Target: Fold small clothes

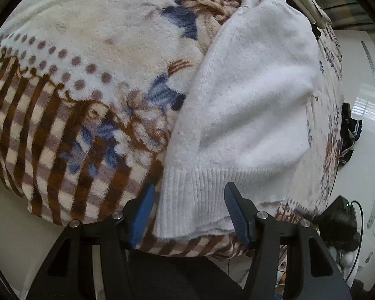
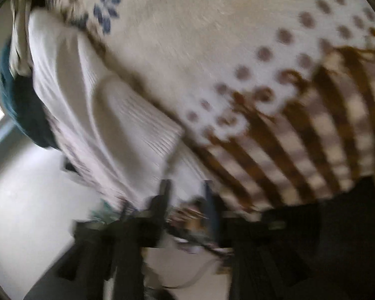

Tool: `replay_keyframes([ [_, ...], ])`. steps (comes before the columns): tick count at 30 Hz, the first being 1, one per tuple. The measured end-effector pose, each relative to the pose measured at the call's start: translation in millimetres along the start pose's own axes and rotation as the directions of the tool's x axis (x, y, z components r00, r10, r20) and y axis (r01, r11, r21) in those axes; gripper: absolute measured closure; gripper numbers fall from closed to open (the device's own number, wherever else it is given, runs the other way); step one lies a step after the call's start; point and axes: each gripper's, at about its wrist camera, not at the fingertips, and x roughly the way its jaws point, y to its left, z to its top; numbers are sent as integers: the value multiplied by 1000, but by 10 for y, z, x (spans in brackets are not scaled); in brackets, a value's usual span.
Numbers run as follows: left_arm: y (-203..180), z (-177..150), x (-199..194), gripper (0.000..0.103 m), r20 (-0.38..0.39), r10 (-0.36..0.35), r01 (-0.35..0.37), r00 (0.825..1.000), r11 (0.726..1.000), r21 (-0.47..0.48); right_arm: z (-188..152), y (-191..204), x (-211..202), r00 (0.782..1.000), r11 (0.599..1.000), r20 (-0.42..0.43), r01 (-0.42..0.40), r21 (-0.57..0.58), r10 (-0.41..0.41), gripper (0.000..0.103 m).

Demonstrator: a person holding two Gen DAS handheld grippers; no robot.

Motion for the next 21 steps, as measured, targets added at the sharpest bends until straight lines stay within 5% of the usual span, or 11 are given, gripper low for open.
replay_keyframes([
  [5,18,3,33,48,8,6,-6,1000,1000,-16,233,62,143,999,1000,41,-21,17,20,58],
  [7,11,13,44,48,12,7,-7,1000,1000,-15,193,74,195,995,999,102,17,28,-20,96],
  [21,-77,45,257,48,-1,26,-26,1000,1000,16,-677,326,86,919,926,194,365,-95,-343,99],
])
